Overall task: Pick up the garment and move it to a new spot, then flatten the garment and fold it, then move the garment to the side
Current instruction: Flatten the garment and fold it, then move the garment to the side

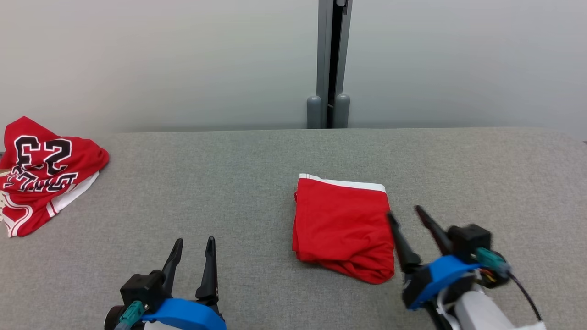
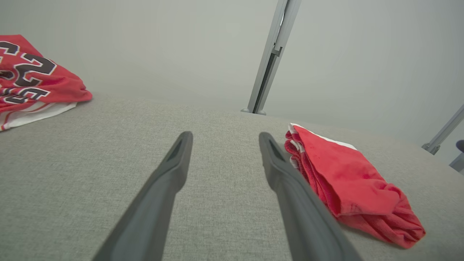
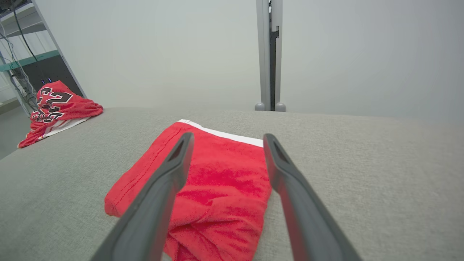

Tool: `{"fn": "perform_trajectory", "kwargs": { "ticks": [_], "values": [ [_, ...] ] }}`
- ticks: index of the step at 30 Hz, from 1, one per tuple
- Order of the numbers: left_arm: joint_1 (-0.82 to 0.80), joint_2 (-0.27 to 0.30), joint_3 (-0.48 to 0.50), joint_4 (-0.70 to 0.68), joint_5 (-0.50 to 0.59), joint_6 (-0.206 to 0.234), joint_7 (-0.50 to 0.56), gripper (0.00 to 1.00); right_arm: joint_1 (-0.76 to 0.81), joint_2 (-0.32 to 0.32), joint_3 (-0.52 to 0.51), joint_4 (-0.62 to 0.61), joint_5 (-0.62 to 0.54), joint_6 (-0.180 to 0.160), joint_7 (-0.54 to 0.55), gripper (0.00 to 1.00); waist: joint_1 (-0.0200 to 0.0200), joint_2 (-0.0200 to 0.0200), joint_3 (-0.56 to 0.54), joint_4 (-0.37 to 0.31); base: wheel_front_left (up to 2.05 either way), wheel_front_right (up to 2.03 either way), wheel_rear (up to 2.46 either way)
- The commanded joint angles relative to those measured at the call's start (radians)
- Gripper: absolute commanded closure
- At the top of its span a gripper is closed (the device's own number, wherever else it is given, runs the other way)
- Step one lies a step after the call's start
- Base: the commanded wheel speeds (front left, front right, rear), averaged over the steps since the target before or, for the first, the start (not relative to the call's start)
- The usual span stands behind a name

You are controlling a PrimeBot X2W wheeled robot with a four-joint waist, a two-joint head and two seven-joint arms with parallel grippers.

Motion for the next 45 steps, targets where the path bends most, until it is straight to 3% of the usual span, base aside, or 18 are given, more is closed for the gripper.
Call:
{"fn": "perform_trajectory", "kwargs": {
  "ticks": [1,8,21,38,45],
  "values": [
    [0.009,-0.003,0.011,-0.002,0.008,0.007,-0.003,0.00,0.032,-0.002,-0.037,-0.018,-0.017,0.000,-0.004,0.00,0.0001,-0.0001,-0.001,-0.001,0.00,0.00,0.00],
    [0.054,-0.014,0.051,-0.019,0.025,0.010,-0.003,0.00,0.160,-0.001,-0.193,-0.140,-0.055,0.000,-0.004,0.00,0.0001,-0.0001,0.003,-0.011,0.00,0.00,0.00],
    [0.102,-0.021,0.105,-0.035,0.072,0.009,-0.003,0.00,0.248,-0.002,-0.195,-0.190,-0.061,0.000,-0.004,0.00,0.0001,-0.0001,0.005,-0.009,0.00,0.00,0.00],
    [0.088,-0.033,0.103,-0.017,0.099,-0.002,-0.003,0.00,0.194,-0.001,-0.194,-0.141,-0.057,0.000,0.012,0.00,0.0001,-0.0001,0.008,0.001,0.00,0.00,0.00],
    [0.060,-0.033,0.093,-0.015,0.117,-0.007,-0.003,0.00,0.039,-0.002,-0.228,-0.129,-0.106,0.000,0.165,0.00,0.0001,-0.0001,0.033,0.023,0.00,0.00,0.00]
  ]
}}
